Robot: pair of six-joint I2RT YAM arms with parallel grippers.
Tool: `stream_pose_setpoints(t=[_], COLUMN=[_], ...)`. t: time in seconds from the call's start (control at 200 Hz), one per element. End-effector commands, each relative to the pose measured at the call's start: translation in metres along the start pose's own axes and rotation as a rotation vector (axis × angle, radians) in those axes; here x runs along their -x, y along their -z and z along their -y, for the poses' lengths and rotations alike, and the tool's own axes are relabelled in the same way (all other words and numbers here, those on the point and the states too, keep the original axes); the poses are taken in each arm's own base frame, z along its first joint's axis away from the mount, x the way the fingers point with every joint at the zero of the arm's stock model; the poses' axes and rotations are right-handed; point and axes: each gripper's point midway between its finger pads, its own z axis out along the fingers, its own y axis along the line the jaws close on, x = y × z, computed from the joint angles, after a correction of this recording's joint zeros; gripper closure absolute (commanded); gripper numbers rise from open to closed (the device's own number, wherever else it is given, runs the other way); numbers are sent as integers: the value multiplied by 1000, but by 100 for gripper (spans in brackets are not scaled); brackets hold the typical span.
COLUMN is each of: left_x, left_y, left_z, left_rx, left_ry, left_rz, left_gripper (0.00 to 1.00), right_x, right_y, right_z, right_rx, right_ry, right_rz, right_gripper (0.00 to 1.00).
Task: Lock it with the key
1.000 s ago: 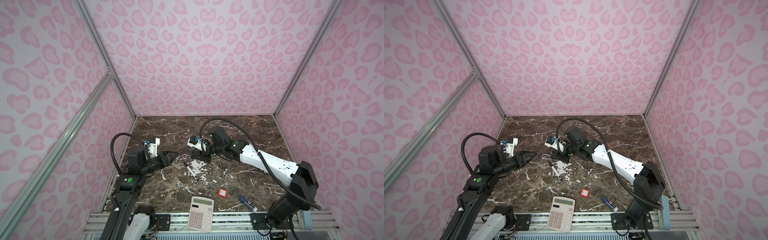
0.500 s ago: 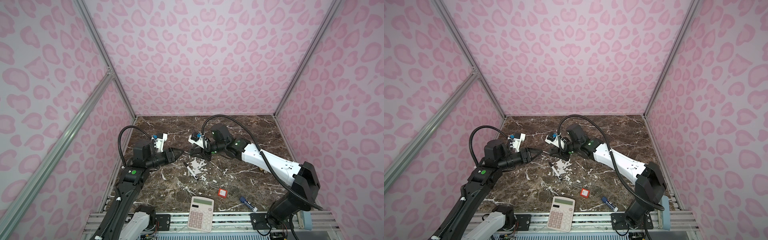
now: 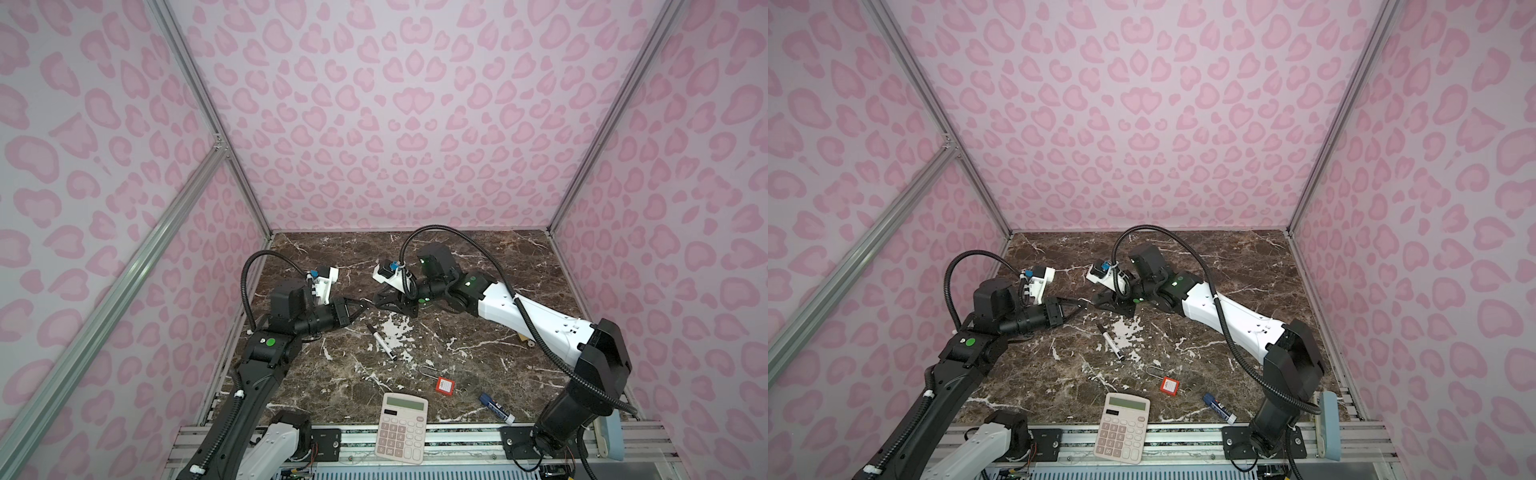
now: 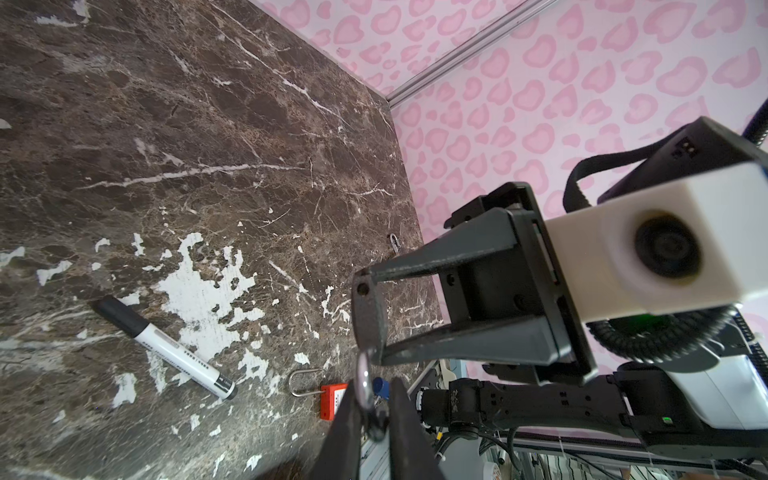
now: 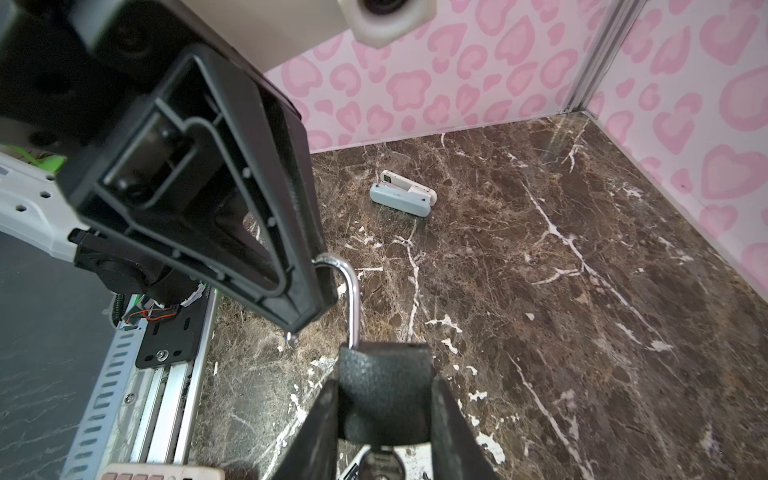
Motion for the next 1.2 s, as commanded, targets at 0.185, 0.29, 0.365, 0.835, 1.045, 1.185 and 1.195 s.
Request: stream_pose_setpoints(t=[0.185, 0.29, 0.365, 0.835, 1.045, 1.185, 1.195], left_x=[11, 14, 17, 27, 42, 49, 49], left_y=[1, 3, 6, 15, 12, 10, 10], left_z=[6, 10, 15, 47, 67, 86, 87], left_rx=[-7, -12, -18, -100, -168, -230, -232], left_ry=[-57, -58, -59, -65, -108, -149, -151], left_rz=[41, 50, 60, 64, 71, 49, 48], left_gripper=[97, 97, 97, 97, 97, 97, 97], right_x=[2, 2, 3, 23, 40, 52, 53], right_y=[2, 5, 9, 39, 50, 62, 63], right_z=[-6, -5, -4, -6, 3, 3, 2], right_rx=[20, 4, -19, -77, -77, -46, -44], right_ry=[17, 20, 28, 16, -27, -59, -58], right_rz=[1, 2, 10, 191, 265, 300, 302], right_gripper=[68, 50, 40, 33, 36, 37, 38])
